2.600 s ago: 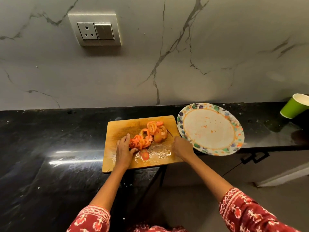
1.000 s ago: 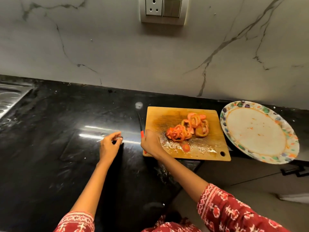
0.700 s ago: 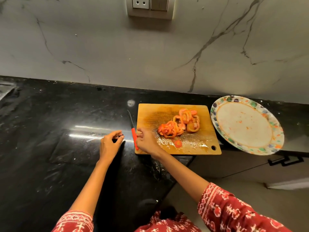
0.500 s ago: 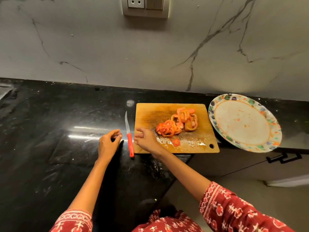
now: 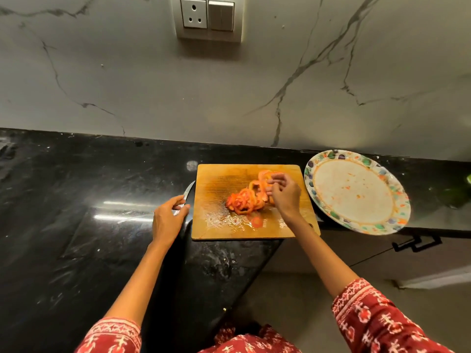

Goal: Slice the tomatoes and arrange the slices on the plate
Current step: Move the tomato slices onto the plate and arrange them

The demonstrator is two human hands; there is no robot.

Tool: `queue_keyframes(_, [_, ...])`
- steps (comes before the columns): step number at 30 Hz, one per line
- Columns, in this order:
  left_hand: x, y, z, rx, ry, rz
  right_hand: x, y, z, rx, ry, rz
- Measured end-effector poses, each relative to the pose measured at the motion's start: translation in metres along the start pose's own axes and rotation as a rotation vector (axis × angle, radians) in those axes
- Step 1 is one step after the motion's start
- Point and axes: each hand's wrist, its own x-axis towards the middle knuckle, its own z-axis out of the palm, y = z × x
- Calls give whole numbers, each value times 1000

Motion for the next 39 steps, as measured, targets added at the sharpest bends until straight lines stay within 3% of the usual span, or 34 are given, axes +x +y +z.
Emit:
queue_keyframes(2, [4, 12, 13, 8, -47, 49, 9, 10, -19, -56, 87, 6])
queue_keyframes(5, [5, 34, 34, 27, -120, 137, 22, 20, -41, -179, 82, -17])
queue_keyframes(9, [2, 52, 64, 30, -251, 140, 40, 30, -47, -338, -29, 52])
queue_keyframes(12, [-6, 54, 83, 172, -346, 168, 51, 38, -45, -536, -190, 135])
queue_keyframes(16, [-10, 71, 104, 313, -310, 201, 54, 33, -26, -596, -420, -25])
queue_keyframes(19, [-4, 76, 109, 341, -244, 198, 50, 32, -14, -673, -486, -158])
queue_keyframes(22, [13, 79, 107, 287, -186, 179, 60, 43, -25, -639, -415, -203])
queue_keyframes(25, [29, 84, 105, 243, -239, 177, 76, 49, -42, -492, -307, -147])
queue_keyframes(29, [35, 91, 102, 156, -163, 175, 91, 43, -60, -279, -356, -103])
queue_keyframes(32, [33, 96, 101, 224, -77, 222, 99, 39, -70, -93, -387, -57])
queue_keyframes(39, [23, 107, 116, 221, -111, 260, 122, 46, -71, -348, -389, 16])
